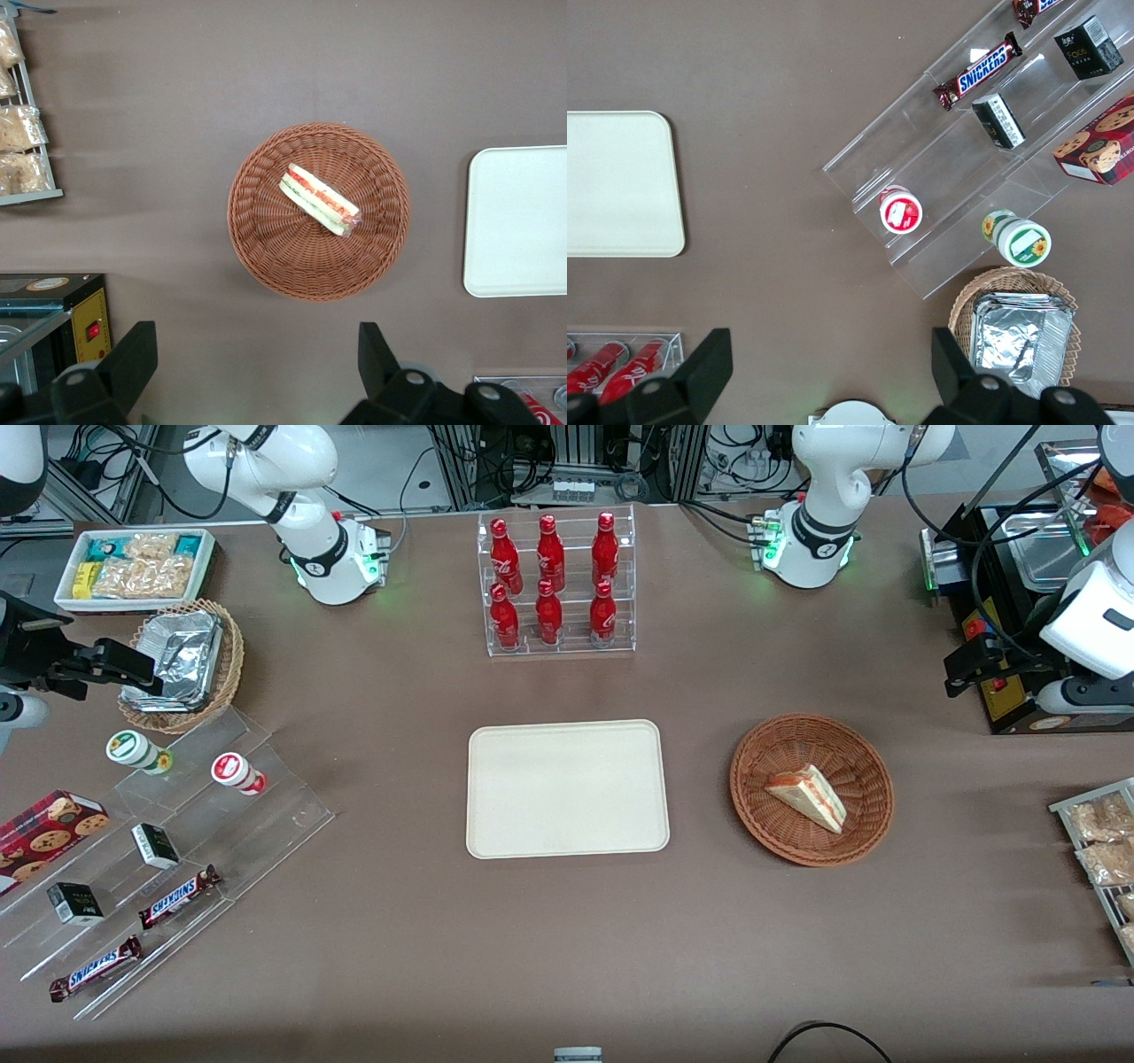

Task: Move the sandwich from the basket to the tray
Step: 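Move the left gripper over the wrapped sandwich in the wicker basket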

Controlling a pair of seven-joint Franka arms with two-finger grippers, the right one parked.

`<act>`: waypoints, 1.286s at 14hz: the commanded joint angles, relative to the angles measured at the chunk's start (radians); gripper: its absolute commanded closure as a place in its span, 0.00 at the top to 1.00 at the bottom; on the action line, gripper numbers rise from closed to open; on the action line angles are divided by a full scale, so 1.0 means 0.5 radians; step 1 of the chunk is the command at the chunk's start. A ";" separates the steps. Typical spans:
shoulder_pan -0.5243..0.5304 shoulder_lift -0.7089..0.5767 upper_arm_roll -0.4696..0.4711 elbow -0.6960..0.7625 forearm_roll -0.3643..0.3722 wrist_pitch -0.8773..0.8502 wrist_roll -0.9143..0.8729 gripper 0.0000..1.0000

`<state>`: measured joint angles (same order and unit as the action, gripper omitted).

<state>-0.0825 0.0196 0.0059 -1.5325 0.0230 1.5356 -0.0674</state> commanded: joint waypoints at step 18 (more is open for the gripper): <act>-0.182 0.292 -0.009 -0.693 -0.147 0.846 -1.137 1.00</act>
<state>-0.1438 0.1718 -0.0024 -1.8226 -0.0423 1.8939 -0.5207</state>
